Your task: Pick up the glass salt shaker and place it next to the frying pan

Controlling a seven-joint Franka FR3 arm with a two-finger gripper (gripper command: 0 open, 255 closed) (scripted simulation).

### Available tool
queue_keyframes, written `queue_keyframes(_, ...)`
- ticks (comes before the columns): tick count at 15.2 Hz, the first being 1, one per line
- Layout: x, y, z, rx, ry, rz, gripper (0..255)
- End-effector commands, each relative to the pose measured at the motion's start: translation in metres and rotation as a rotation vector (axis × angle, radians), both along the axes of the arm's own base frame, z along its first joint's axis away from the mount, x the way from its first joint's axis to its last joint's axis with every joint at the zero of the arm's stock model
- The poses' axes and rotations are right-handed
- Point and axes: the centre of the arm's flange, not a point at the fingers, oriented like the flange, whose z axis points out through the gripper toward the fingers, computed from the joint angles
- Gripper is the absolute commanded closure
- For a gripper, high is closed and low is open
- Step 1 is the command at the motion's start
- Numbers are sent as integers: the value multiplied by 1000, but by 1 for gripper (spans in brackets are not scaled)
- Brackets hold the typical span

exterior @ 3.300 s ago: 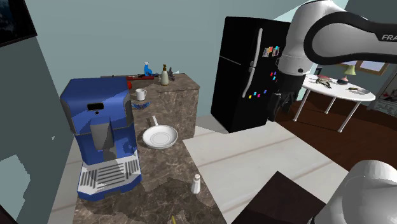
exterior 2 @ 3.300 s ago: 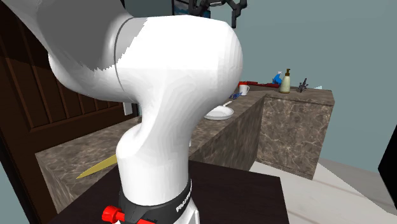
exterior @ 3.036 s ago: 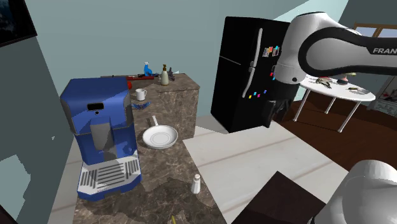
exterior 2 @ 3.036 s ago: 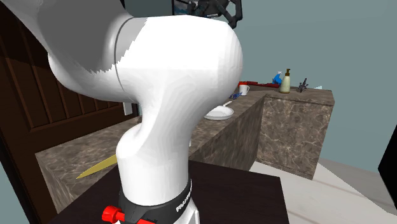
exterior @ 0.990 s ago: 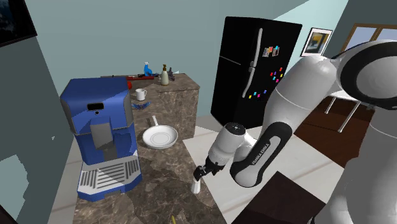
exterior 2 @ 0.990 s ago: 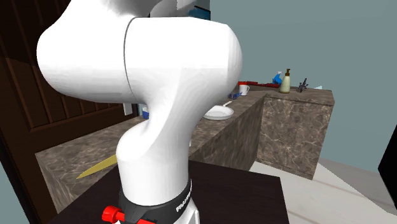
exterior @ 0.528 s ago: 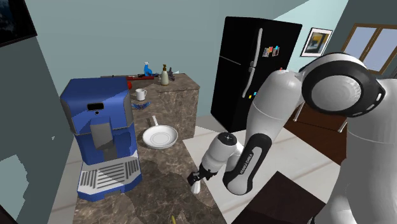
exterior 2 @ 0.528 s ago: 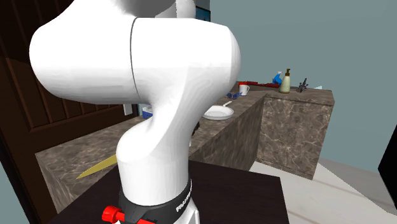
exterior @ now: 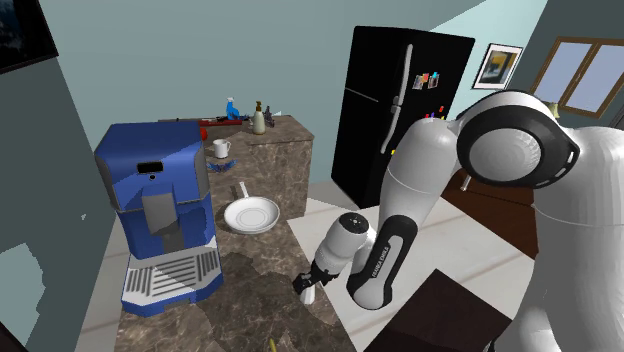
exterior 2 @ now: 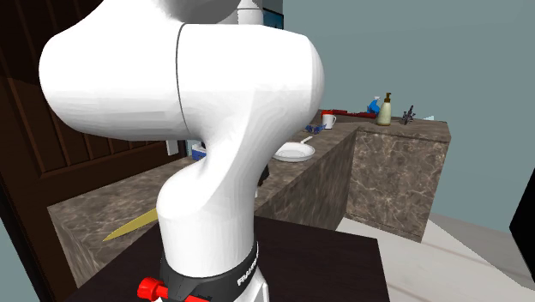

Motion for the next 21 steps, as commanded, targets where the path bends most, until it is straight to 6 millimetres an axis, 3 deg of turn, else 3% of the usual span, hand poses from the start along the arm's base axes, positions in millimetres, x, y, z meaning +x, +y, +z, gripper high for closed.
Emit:
queue_keyframes(1,0,0,0,0,0,0,0)
queue_keyframes(2,0,0,0,0,0,0,0)
queue_keyframes(3,0,0,0,0,0,0,255)
queue_keyframes(12,0,0,0,0,0,0,255)
queue_keyframes(21,0,0,47,0,0,0,255)
